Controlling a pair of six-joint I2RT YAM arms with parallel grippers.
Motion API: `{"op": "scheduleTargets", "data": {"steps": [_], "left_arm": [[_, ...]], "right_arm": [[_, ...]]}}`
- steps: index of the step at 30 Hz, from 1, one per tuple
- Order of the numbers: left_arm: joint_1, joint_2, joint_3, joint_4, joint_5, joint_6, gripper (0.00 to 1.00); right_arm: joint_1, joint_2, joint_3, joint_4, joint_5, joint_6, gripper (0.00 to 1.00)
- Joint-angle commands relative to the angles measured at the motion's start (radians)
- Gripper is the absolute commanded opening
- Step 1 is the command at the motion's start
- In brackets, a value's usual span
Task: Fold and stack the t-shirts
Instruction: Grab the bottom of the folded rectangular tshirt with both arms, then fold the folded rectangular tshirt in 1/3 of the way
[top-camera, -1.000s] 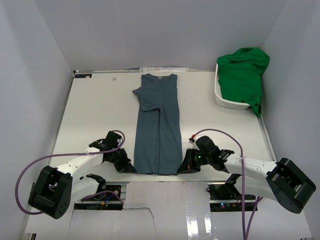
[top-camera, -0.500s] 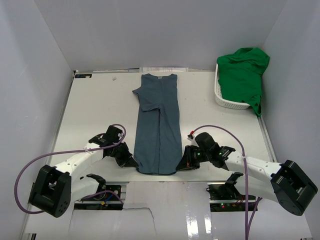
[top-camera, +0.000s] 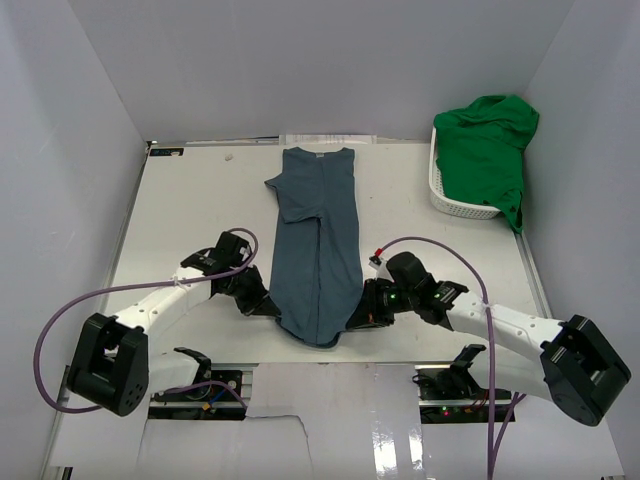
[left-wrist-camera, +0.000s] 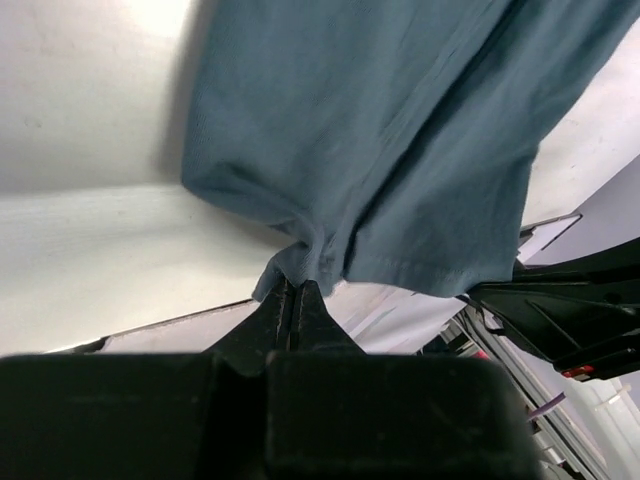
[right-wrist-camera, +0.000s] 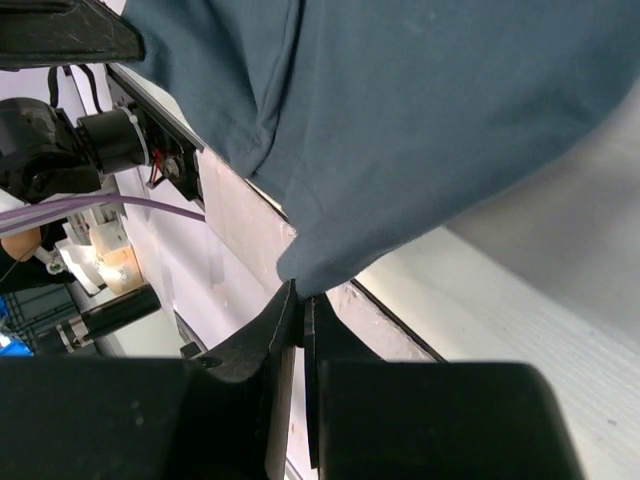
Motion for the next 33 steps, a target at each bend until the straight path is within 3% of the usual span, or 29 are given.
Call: {"op": "scheduleTargets", "data": {"steps": [1,7,33], "left_arm": [[0.036,0.006,0.043,-0.007,-0.014,0.043,0.00],[0.127,0.037,0.047,0.019,0.042,0.095,0.00],[0.168,0.241,0.449,-0.009,-0.026,0.141,0.00]], "right_arm": [[-0.029,0.016,0.050,-0.005,-0.019,-0.038,0.08],[-0.081,0.042,0.076,-0.009,-0.055,-0.078,0.08],[-0.242,0.236,0.371,-0.154,-0.056,-0.280,0.08]]}}
